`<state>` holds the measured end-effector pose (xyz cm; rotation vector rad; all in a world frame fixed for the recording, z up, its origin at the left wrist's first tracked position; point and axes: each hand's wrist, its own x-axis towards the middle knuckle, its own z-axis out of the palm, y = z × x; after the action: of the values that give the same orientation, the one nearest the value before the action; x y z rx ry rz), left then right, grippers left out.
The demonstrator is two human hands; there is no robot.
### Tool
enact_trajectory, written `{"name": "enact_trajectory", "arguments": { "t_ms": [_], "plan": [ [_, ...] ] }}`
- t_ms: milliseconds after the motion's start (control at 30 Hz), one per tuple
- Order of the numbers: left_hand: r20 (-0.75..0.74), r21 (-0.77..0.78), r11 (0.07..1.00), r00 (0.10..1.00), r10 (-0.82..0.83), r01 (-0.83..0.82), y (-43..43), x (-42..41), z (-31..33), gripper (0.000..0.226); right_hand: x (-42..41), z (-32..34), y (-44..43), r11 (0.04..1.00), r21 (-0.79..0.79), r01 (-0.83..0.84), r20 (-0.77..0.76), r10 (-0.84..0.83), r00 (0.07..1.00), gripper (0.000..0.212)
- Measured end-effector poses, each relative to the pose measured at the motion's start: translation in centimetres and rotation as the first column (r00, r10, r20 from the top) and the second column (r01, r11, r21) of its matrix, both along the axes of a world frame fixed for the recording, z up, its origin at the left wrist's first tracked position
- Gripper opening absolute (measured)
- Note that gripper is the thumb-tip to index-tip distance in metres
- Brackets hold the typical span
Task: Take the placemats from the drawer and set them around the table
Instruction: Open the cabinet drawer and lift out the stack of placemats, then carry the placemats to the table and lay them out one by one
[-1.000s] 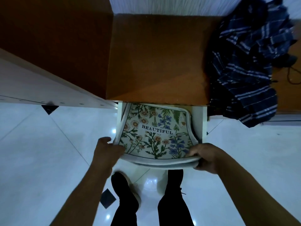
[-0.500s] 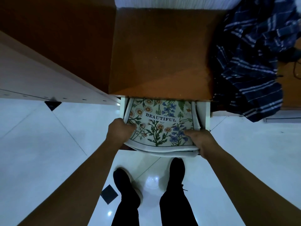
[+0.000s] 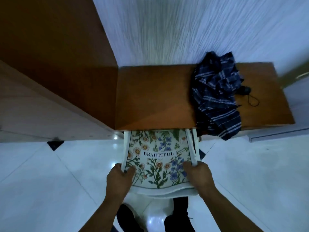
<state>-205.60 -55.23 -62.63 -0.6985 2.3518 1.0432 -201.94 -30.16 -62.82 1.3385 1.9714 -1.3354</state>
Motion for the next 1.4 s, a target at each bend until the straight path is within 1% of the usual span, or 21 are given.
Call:
{"name": "enact_trajectory", "arguments": {
  "t_ms": [167,233,333,400,467,500,567,700,800,900,933,1033,1133,1233,1333,1400],
  "plan": [
    [0.041,0.023,1.0,0.999,-0.017,0.016,-1.2,0.4,5.1,0.026,1.1,6.1,-0.5,1.0,-0.01,-0.006,-0.016,0.006,1.0,0.019],
    [0.065,0.047,0.999,0.998,-0.003,0.0,-1.6,0.6,8.0,0.026,1.6,9.1,-0.8,1.0,-0.016,-0.019,-0.011,0.019,1.0,0.018],
    [0.045,0.083,0.997,0.999,-0.004,0.0,-2.1,1.1,13.7,0.03,2.4,14.8,-1.2,1.0,-0.021,-0.019,-0.046,0.018,0.999,0.017],
    [-0.002,0.105,0.994,1.0,-0.018,0.019,-2.2,1.2,17.4,0.03,3.0,18.5,-1.2,1.0,-0.019,-0.014,-0.096,0.012,0.995,0.018],
    [-0.075,0.134,0.989,0.996,-0.046,0.056,-2.0,1.3,21.2,0.024,3.9,22.3,-1.1,1.0,0.013,0.002,-0.185,0.001,0.983,0.018],
    [-0.117,0.153,0.985,0.991,-0.06,0.077,-1.8,1.3,23.1,0.021,4.2,24.4,-1.0,1.0,0.023,0.017,-0.237,-0.011,0.971,0.016],
    [-0.18,0.176,0.976,0.979,-0.097,0.129,-1.2,1.2,26.2,0.023,4.8,28.0,-0.3,0.999,0.033,0.03,-0.303,-0.018,0.953,0.01],
    [-0.297,0.155,0.965,0.942,-0.158,0.211,1.9,1.6,33.3,0.027,7.0,34.7,2.6,0.997,0.044,0.068,-0.375,-0.046,0.926,0.022],
    [-0.376,0.162,0.948,0.905,-0.198,0.274,5.4,3.1,38.5,0.026,9.5,38.8,5.6,0.992,0.062,0.109,-0.435,-0.072,0.898,0.025],
    [-0.45,0.166,0.924,0.86,-0.239,0.344,9.4,5.2,42.4,0.026,13.2,43.0,9.1,0.979,0.116,0.165,-0.492,-0.087,0.866,0.027],
    [-0.463,0.174,0.912,0.848,-0.258,0.372,11.0,6.1,43.7,0.027,14.7,44.6,10.4,0.973,0.13,0.193,-0.505,-0.103,0.857,0.027],
    [-0.511,0.214,0.861,0.804,-0.304,0.461,16.3,9.1,46.9,0.025,20.2,49.5,14.0,0.947,0.171,0.271,-0.55,-0.137,0.824,0.019],
    [-0.545,0.257,0.797,0.763,-0.347,0.546,21.5,12.2,49.6,0.026,25.2,53.1,17.5,0.896,0.227,0.383,-0.569,-0.197,0.798,0.023],
    [-0.574,0.292,0.703,0.706,-0.414,0.649,26.6,14.9,51.8,0.022,30.1,55.7,20.6,0.838,0.263,0.479,-0.569,-0.266,0.778,0.024],
    [-0.607,0.278,0.584,0.611,-0.508,0.762,31.9,17.3,54.0,0.02,35.4,57.8,23.1,0.757,0.282,0.589,-0.592,-0.346,0.728,0.022],
    [-0.627,0.285,0.498,0.553,-0.548,0.819,35.3,18.9,55.2,0.02,38.8,59.0,24.1,0.693,0.292,0.659,-0.602,-0.402,0.69,0.026]
  ]
}}
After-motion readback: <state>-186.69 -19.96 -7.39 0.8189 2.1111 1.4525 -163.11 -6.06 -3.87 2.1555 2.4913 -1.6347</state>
